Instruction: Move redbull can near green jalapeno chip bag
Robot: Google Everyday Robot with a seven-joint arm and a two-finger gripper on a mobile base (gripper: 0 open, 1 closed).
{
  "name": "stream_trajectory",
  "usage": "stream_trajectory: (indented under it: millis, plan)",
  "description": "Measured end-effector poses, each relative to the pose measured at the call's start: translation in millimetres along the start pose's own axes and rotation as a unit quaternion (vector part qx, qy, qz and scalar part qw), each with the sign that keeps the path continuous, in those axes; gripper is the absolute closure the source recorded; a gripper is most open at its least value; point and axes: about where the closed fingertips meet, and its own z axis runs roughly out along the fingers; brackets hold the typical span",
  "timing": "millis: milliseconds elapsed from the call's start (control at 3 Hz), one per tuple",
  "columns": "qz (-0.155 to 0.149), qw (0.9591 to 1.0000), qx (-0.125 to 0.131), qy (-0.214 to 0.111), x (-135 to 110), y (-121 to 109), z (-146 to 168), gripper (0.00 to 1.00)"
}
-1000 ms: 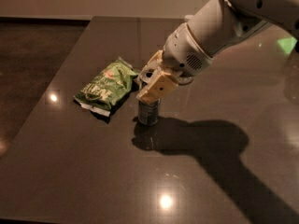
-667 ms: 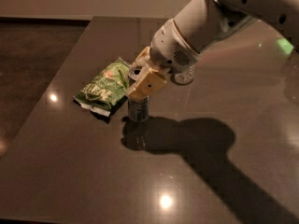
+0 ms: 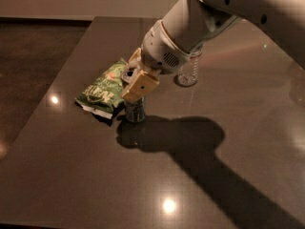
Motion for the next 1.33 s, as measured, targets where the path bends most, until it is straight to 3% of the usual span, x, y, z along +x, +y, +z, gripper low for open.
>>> stream_trajectory:
  millis: [1000,1333]
  plan:
    - [0.000,0.9998,-0.021,0.005,0.4,-0.9,19.2,0.15]
    - [-0.001,0.9998,-0.022,0.006,-0.9,-0.1,20.0,0.00]
